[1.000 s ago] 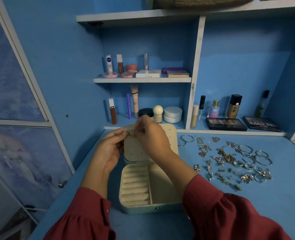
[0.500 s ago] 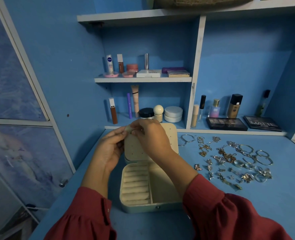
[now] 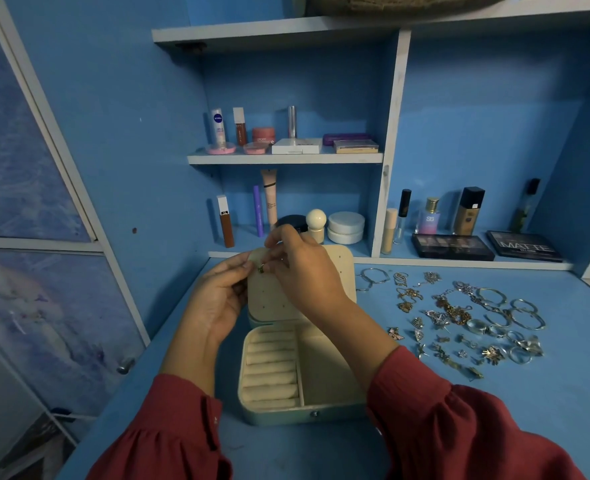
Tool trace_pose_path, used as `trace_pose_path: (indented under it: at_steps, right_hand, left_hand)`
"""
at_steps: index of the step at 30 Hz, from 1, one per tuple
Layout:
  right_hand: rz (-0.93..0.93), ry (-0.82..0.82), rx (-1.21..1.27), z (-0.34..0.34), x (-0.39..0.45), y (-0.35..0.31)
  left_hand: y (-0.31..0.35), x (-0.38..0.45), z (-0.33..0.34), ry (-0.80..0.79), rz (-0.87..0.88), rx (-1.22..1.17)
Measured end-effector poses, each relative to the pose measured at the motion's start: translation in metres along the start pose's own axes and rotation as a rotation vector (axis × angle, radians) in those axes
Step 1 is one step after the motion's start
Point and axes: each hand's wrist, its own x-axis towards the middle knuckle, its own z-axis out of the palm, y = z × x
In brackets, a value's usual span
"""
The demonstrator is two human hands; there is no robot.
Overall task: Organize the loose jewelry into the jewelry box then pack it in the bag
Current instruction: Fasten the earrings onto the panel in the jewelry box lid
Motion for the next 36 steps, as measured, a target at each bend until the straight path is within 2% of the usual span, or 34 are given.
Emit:
trace_pose_path:
  at_steps: [15,27,32,36]
  right_hand:
    - [-0.112,0.197,-0.162,0.005,0.002,0.005]
    - [-0.178,0.138,-0.211,0.002,0.002,0.010]
    - [-0.040,0.096,-0.115,-0.021,-0.001,0.020]
    - [0.200,0.027,-0.077,-0.053,-0.006,0.032]
  left_hand:
    - [0.001,-0.001,-0.001,0.010,0.000,0.000]
    - [-0.001,-0.004,0.007,0.040,0.123,0.137]
    - [-0.001,-0.005,0.006,0.048,0.187,0.242]
    - [0.002,-0.008,0.010,0.064,0.225,0.269]
